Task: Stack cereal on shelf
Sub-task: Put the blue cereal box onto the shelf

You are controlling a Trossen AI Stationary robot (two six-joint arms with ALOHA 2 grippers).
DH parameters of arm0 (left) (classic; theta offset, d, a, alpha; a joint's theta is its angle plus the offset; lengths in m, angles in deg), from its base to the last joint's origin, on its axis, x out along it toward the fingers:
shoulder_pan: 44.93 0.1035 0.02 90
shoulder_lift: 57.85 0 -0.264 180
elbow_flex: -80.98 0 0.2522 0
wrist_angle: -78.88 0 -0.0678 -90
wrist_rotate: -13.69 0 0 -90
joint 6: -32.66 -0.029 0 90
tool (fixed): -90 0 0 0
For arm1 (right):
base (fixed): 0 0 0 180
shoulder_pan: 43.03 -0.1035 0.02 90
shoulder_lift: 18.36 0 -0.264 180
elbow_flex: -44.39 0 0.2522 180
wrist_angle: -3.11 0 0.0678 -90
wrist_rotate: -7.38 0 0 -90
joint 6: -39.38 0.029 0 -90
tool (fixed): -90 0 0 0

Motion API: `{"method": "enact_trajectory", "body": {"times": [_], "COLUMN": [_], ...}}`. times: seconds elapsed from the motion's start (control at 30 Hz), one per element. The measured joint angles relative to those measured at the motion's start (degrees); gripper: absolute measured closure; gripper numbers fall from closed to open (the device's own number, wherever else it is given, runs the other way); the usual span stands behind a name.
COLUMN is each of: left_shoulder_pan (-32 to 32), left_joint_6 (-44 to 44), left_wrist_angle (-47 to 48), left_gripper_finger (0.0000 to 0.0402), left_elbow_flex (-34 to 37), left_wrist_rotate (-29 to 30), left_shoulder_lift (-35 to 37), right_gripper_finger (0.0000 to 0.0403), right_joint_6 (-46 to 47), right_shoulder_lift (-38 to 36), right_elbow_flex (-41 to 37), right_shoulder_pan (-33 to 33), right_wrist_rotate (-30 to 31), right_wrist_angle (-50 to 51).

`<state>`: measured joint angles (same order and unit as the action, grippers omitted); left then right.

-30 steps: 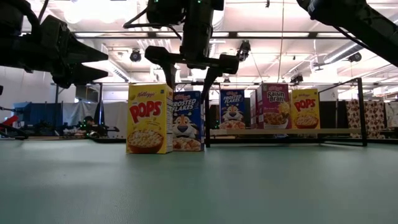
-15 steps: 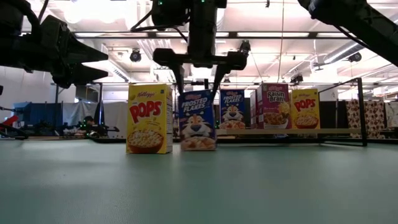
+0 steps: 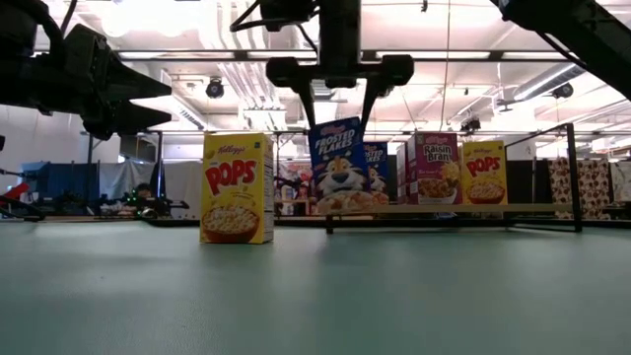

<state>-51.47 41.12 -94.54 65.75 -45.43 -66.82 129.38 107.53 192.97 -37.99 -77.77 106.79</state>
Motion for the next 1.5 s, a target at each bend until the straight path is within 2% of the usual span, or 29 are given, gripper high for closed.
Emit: {"method": "enact_trajectory", "body": {"times": [0.43, 0.73, 1.0, 1.27, 1.5], "left_shoulder_pan": [0.0, 0.0, 0.0, 0.0, 0.0], "left_joint_6": [0.0, 0.0, 0.0, 0.0, 0.0], "left_wrist_angle": [0.0, 0.0, 0.0, 0.0, 0.0], "left_gripper_finger": [0.0003, 0.0003, 0.0003, 0.0003, 0.0003], "left_elbow_flex": [0.0, 0.0, 0.0, 0.0, 0.0], "left_wrist_rotate": [0.0, 0.0, 0.0, 0.0, 0.0], "left_shoulder_lift": [-0.1, -0.1, -0.3, -0.3, -0.3], "right_gripper_finger": [0.0115, 0.0115, 0.0115, 0.0115, 0.0115], "right_joint_6": [-2.9, -1.3, -4.5, -7.8, -9.7], "right_shoulder_lift": [-3.3, -13.8, -22.1, -23.0, -23.0], "right_elbow_flex": [-1.3, -15.0, -27.3, -32.3, -33.1], "right_shoulder_pan": [2.3, 4.6, 6.9, 12.1, 13.5], "right_wrist_rotate": [2.7, 3.7, 6.0, 4.2, 1.7], "right_wrist_angle": [0.1, -0.7, -12.9, -16.5, -18.5]}}
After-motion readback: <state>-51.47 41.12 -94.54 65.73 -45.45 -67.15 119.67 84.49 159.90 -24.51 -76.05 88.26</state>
